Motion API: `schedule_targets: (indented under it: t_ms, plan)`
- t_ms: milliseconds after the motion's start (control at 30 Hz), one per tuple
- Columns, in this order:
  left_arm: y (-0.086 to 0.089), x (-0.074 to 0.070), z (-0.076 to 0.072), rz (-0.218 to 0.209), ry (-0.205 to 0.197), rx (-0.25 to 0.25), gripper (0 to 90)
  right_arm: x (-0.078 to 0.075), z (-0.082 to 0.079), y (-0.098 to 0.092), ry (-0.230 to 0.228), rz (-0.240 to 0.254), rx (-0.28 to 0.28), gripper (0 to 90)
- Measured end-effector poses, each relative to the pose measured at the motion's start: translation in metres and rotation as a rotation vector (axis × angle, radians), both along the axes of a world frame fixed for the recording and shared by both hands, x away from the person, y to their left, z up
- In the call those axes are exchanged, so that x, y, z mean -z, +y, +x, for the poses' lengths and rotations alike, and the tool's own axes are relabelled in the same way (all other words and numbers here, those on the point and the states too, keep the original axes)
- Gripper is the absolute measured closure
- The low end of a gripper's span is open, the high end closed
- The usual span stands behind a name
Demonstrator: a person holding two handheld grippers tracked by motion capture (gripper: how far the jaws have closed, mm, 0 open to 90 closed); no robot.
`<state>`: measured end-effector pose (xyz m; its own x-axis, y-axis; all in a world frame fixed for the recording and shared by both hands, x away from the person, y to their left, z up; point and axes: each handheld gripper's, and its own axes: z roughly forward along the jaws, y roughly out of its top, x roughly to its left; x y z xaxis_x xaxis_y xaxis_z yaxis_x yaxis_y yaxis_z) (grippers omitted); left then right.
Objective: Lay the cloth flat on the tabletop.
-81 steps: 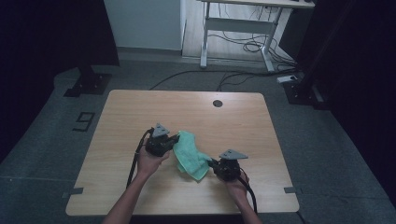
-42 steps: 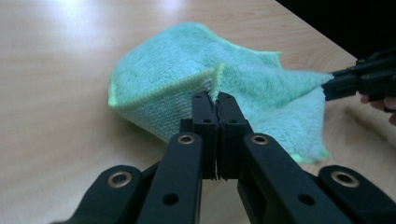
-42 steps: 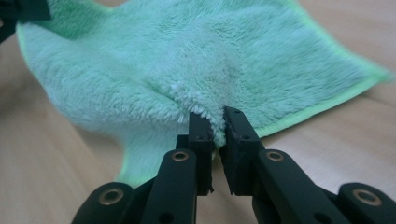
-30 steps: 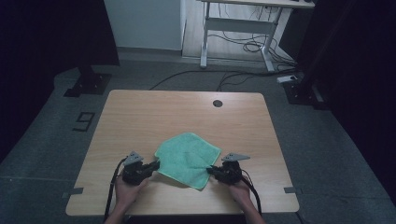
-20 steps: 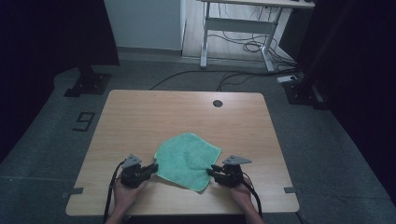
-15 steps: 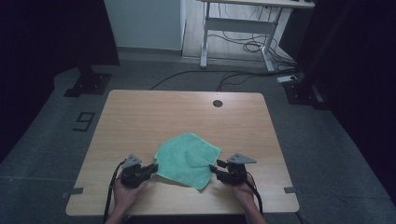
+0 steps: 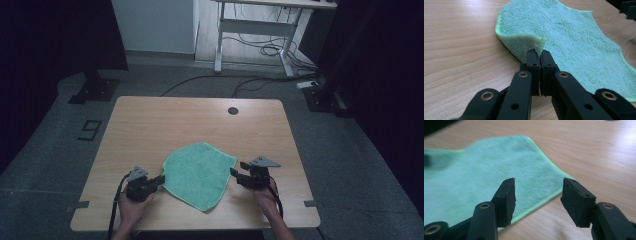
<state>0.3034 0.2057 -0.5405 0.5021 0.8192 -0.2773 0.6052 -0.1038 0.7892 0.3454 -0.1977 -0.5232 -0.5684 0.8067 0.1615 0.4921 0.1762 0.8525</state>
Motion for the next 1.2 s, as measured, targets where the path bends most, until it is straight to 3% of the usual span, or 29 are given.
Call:
schedule_targets:
  t_ms: [67,100,200,233,467,500,600,633,667,700,800,1000,1200]
  plan:
    - [-0.001,0.001,0.0,0.001,0.005,0.003,87.8,0.002,0.003,0.0,0.004,-0.025,0.009,43.9]
    - [-0.002,0.002,0.0,0.002,0.011,0.007,87.8,0.008,0.013,0.002,0.023,-0.073,0.029,43.8]
    - [-0.003,0.002,0.0,0.008,0.012,0.013,87.8,0.015,0.025,0.003,0.047,-0.103,0.048,43.9]
    - [-0.003,0.003,-0.001,0.006,0.01,0.01,87.8,0.021,0.038,0.004,0.063,-0.12,0.069,44.1]
    - [-0.002,0.005,0.0,-0.004,0.023,0.008,87.9,0.024,0.064,0.009,0.085,-0.12,0.098,44.6]
    - [-0.001,0.005,0.0,-0.005,0.022,0.009,87.9,0.025,0.068,0.012,0.08,-0.129,0.095,48.9]
    - [-0.001,0.005,0.0,-0.004,0.023,0.011,87.9,0.028,0.07,0.014,0.093,-0.153,0.092,53.1]
    - [-0.001,0.005,0.0,-0.002,0.022,0.012,88.0,0.028,0.07,0.015,0.088,-0.165,0.096,57.9]
    - [-0.001,0.005,0.0,0.001,0.021,0.013,88.2,0.027,0.07,0.016,0.093,-0.172,0.085,70.9]
    - [-0.001,0.005,0.0,0.004,0.021,0.013,88.2,0.027,0.07,0.016,0.093,-0.172,0.085,70.9]
    - [0.0,0.004,-0.001,0.008,0.017,0.015,88.4,0.023,0.068,0.018,0.079,-0.227,0.071,86.9]
    - [-0.002,0.003,-0.007,-0.003,0.017,0.032,88.5,0.01,0.076,0.004,0.066,-0.211,0.11,88.0]
    - [-0.014,0.005,-0.012,0.025,0.017,0.067,87.8,0.004,0.091,0.002,0.072,-0.224,0.115,87.3]
